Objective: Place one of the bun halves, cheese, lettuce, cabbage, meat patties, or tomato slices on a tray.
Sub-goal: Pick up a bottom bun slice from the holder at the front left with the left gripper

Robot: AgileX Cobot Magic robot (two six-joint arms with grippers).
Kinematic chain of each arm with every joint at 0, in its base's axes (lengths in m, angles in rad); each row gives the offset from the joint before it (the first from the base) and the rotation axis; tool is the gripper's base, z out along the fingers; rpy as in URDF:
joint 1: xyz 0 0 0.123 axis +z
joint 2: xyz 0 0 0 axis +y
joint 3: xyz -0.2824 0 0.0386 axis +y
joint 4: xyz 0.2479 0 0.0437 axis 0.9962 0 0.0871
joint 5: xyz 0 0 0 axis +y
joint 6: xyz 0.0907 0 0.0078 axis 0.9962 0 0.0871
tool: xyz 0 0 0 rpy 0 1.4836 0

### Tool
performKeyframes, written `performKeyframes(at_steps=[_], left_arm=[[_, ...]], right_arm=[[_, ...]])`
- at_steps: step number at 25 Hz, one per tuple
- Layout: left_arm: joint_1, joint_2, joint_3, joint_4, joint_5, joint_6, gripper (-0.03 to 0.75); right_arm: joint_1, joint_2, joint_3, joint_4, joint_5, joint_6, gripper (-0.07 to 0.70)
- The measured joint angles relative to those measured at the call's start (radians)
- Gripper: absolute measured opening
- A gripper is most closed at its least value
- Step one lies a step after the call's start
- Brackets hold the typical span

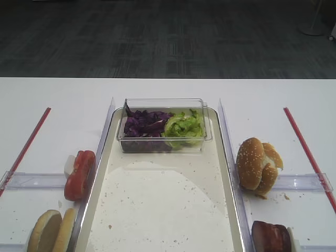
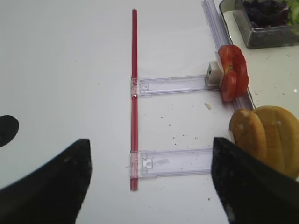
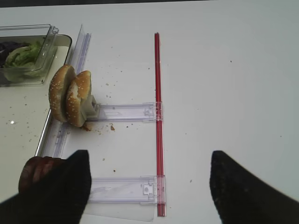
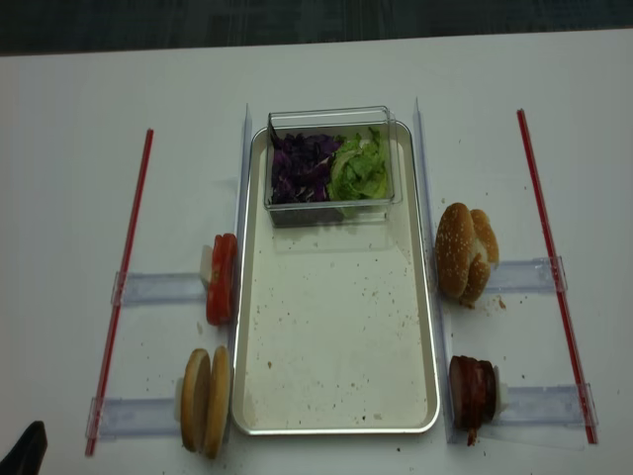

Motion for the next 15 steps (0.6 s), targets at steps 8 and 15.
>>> performKeyframes(at_steps=[8, 15], left_arm=[[0.0, 0.074, 0.0, -0.007, 0.006, -0.047, 0.493], [0.0, 0.442, 0.0, -0.015, 0.001, -0.054, 0.492]], right_arm=[[0.0, 0.0, 0.0, 0.0, 0.0, 0.0, 0.552], [0.0, 0.0, 0.0, 0.0, 0.0, 0.0, 0.552]])
